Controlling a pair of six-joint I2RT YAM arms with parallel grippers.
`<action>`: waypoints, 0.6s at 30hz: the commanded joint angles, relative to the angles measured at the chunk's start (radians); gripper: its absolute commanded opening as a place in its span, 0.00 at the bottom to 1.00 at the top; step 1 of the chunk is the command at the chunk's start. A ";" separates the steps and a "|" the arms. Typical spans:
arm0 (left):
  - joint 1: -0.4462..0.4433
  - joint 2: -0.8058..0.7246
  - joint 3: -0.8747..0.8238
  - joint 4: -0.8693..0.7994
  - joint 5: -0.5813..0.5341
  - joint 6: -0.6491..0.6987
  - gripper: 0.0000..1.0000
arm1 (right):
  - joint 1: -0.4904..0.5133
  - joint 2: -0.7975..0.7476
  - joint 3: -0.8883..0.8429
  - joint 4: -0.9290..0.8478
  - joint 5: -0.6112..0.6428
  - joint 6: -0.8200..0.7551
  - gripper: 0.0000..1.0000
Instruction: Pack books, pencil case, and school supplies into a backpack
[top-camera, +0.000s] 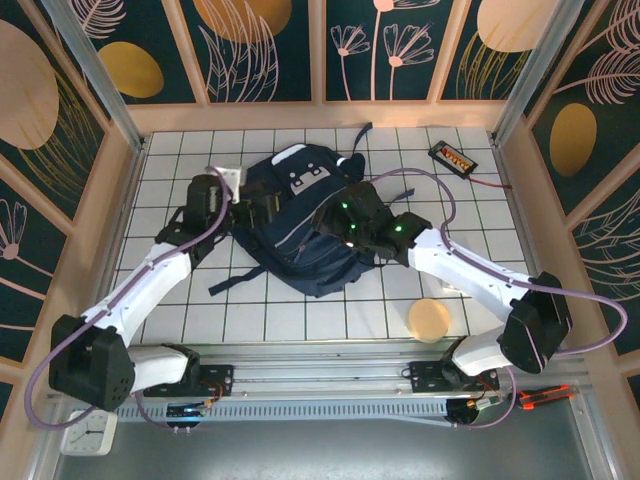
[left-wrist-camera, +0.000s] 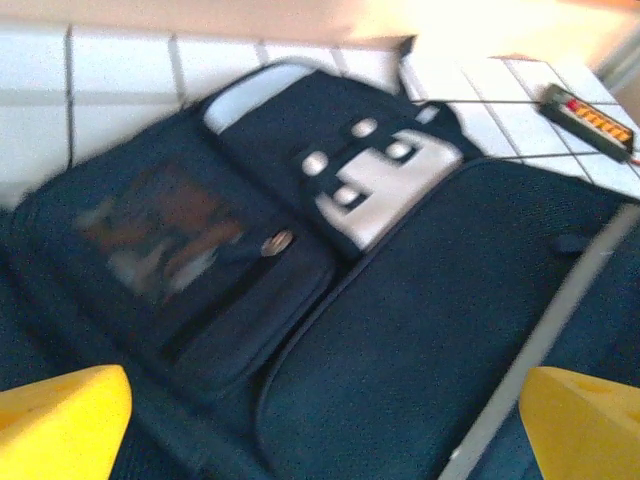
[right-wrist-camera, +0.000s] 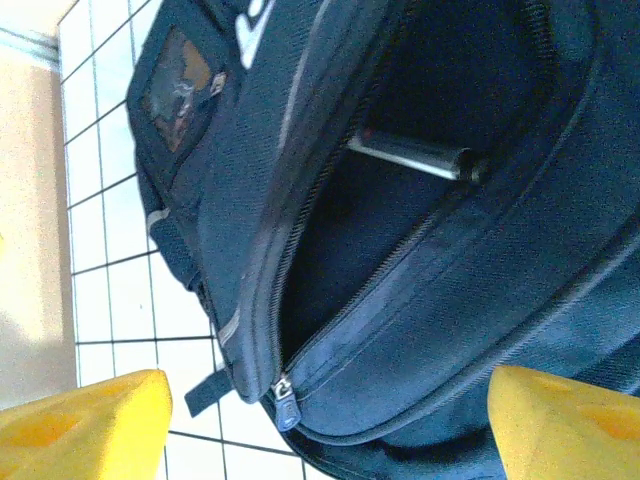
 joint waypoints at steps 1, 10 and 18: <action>0.070 0.038 -0.107 -0.038 0.145 -0.223 0.96 | -0.039 0.024 0.050 -0.079 -0.002 0.049 0.83; 0.108 0.208 -0.181 0.209 0.410 -0.401 0.90 | -0.091 0.147 0.167 -0.064 -0.033 -0.013 0.83; 0.108 0.265 -0.217 0.319 0.494 -0.484 0.67 | -0.096 0.194 0.169 -0.031 -0.075 -0.003 0.81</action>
